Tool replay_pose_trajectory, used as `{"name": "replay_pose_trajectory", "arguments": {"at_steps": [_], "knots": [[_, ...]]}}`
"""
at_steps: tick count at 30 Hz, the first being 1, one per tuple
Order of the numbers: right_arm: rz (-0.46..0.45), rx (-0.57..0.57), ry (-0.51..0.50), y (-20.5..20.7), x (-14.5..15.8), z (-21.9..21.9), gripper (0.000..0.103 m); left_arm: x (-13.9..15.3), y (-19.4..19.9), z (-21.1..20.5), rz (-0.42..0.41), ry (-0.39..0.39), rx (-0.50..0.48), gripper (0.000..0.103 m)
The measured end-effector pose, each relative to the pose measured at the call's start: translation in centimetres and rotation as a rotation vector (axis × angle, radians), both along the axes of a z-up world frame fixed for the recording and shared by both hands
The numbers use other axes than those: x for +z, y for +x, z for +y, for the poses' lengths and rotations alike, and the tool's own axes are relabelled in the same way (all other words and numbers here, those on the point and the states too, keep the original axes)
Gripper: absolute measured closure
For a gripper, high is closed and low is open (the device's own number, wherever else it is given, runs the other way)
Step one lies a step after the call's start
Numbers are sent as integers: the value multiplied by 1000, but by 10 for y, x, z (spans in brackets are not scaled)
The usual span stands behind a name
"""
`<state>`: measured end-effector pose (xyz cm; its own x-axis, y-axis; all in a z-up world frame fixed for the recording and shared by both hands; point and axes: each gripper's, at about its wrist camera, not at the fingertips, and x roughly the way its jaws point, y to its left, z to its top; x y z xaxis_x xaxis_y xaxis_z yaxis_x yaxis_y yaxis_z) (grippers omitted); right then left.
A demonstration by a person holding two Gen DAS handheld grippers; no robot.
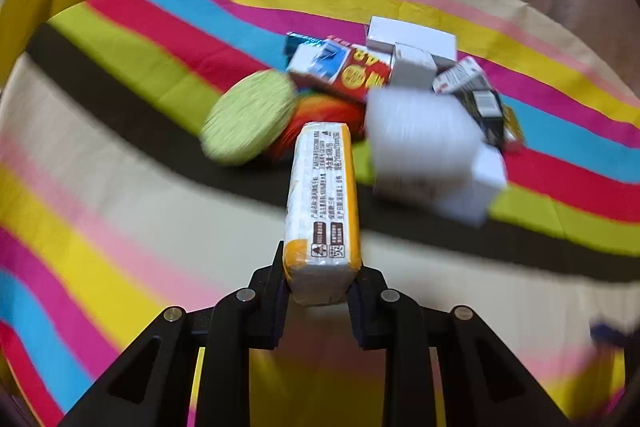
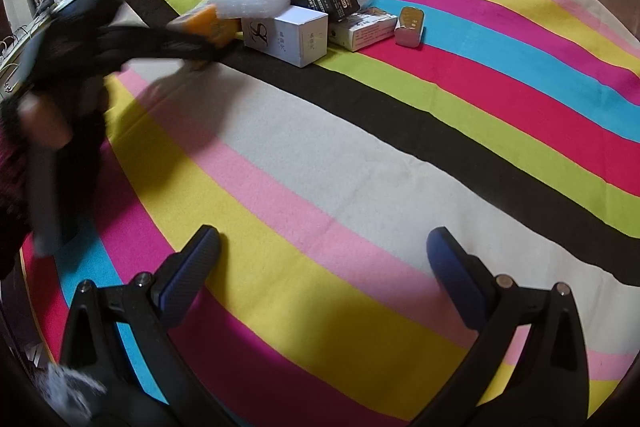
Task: Organize objects
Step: 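Grasp the orange tissue pack with the left tool while the right tool grasps the white foam block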
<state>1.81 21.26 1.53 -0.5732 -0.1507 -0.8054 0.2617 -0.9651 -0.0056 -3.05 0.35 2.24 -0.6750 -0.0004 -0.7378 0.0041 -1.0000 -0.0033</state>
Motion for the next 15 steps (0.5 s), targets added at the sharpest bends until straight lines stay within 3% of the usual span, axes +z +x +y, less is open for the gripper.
{"name": "replay_pose_trajectory", "arguments": {"at_steps": [4,6,8,9,12,15], "knots": [[0,-2,0,0,-1,-1,0,1,13,-28,-28,3,-28,74],[0,-3,0,0,-1,-2,0,4,20,-42,8,10,2,64],[1,-4,0,0,-1,-2,0,-2,23,-50,-42,8,81,26],[2,-2,0,0,-1,-2,0,-1,23,-58,-34,57,113,21],[0,13,1,0,-1,-3,0,-4,22,-70,-53,122,167,19],[-25,65,10,-4,0,-5,0,-5,19,-69,-56,100,170,18]]}}
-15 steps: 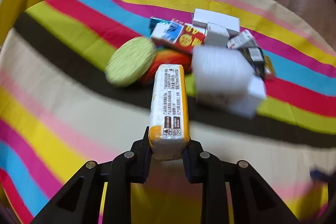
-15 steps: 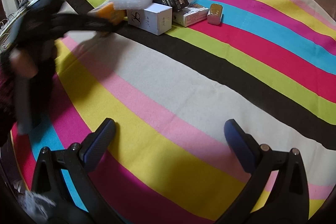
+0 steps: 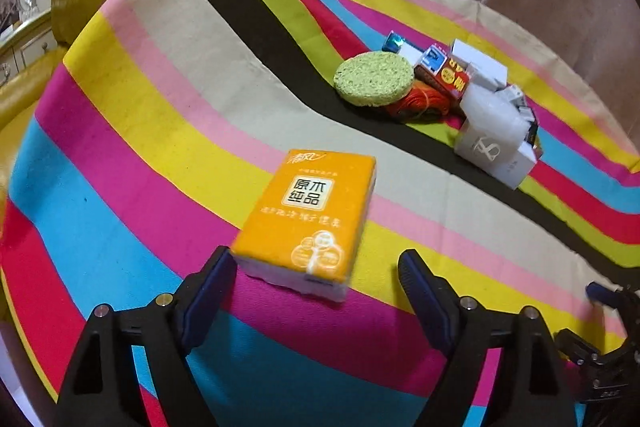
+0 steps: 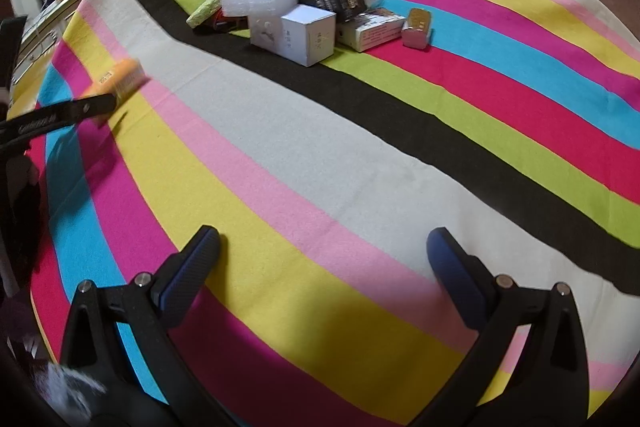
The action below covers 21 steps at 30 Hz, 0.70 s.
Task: Organize objects
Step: 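Grasp the orange tissue pack with the left tool while the right tool grasps the white foam block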
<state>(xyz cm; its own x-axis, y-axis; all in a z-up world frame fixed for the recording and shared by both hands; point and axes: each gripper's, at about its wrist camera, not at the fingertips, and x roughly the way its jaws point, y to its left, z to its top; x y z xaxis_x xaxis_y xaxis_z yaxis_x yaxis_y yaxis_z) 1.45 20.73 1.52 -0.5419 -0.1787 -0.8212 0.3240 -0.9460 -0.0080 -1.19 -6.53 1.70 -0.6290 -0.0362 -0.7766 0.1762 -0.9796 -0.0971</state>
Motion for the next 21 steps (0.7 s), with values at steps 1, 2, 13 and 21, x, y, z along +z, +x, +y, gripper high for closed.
{"name": "replay_pose_trajectory", "arguments": {"at_steps": [1,2,13,21], "knots": [[-13,21,6,-2,1,-2,0,-1,-1,2,-7,-13,-1,17],[-15,33,12,-6,1,-3,0,-2,0,3,-10,-27,-7,16],[259,330,267,-83,66,-101,0,-4,-9,2,-53,-76,-21,9],[239,373,447,-143,22,-135,19,-6,-12,-4,-73,-90,9,1]]}}
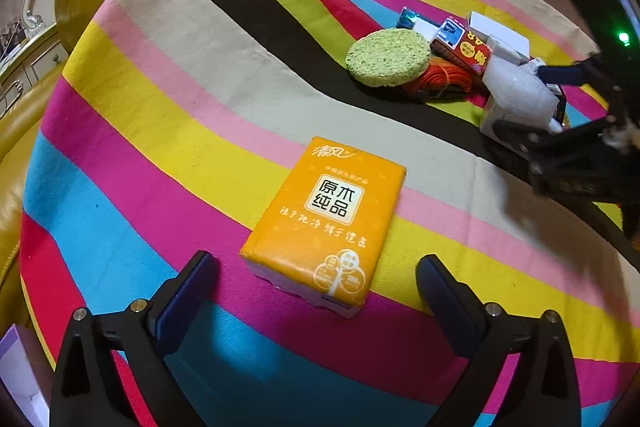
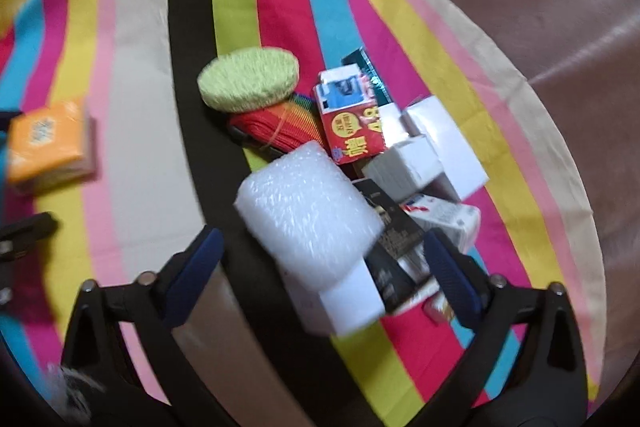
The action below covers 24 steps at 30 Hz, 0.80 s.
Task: Organize objects
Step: 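Grasp the orange tissue pack with the left tool while the right tool grasps the white foam block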
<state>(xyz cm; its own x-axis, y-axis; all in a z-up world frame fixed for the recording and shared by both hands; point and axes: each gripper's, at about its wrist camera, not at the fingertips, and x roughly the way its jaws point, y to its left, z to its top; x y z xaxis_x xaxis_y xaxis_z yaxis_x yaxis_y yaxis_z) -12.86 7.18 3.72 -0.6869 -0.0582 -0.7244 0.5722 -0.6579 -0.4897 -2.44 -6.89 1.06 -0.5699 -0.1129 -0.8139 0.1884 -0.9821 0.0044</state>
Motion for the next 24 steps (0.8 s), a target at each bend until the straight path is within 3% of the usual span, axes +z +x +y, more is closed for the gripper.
{"name": "replay_pose_trajectory", "arguments": {"at_steps": [2,6,10,13,15,18,21,24], "knots": [[-13,5,-33,1,0,1,39,0,0,-2,1,0,-3,1],[-78,-29,-233,26,24,25,39,-1,-2,-6,3,0,-17,1],[-337,-79,-466,70,23,69,39,-2,-4,-8,3,1,-24,1],[-431,-159,-520,96,6,98,38,-2,-3,-9,5,1,-25,1],[-437,-201,-543,106,-2,113,37,-2,-3,-9,5,0,-25,1],[-386,-235,-446,104,-20,113,34,-2,-3,-8,5,1,-24,0],[-362,-202,-462,98,-21,108,23,-3,-3,-9,7,1,-26,0],[-349,-181,-491,93,-25,102,20,-3,-3,-9,9,3,-24,0]]}}
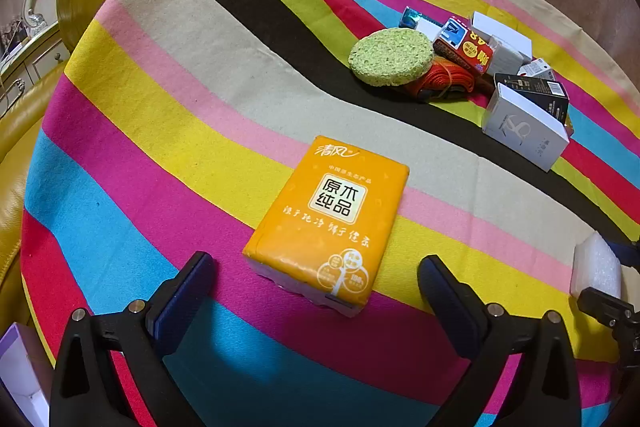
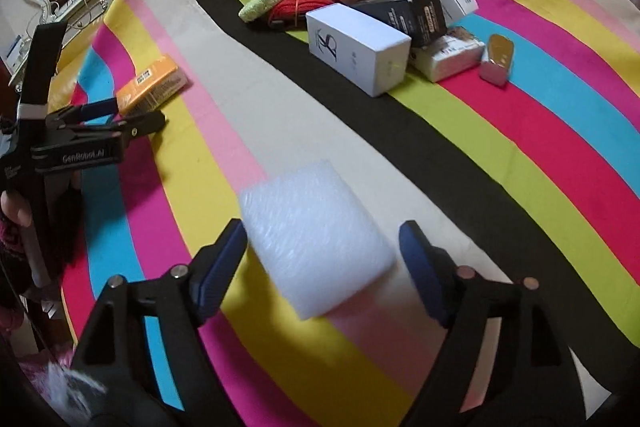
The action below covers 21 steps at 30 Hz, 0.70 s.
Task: Organize objects
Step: 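Grasp the orange tissue pack with the left tool while the right tool grasps the white foam block, then carry the tissue pack and foam block in both tools toward the white storage box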
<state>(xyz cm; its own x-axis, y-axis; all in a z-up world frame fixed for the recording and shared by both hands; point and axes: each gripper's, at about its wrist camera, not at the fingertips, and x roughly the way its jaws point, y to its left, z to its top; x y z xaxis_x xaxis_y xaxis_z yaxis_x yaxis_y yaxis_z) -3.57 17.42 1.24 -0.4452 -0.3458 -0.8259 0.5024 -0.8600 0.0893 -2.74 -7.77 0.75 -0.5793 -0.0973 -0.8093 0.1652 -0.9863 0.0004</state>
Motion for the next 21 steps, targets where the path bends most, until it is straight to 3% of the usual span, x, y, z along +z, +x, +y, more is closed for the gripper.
{"name": "replay_pose_trajectory", "arguments": {"at_steps": [4,6,14,21], "knots": [[27,2,-33,6,3,7,24,0,1,2,1,2,5,0],[78,-22,19,16,5,10,51,0,2,3,1,2,7,0],[146,-54,65,39,4,12,53,0,1,4,-3,-1,10,0],[141,-60,63,38,3,12,53,2,-17,2,-31,-8,6,3]]}}
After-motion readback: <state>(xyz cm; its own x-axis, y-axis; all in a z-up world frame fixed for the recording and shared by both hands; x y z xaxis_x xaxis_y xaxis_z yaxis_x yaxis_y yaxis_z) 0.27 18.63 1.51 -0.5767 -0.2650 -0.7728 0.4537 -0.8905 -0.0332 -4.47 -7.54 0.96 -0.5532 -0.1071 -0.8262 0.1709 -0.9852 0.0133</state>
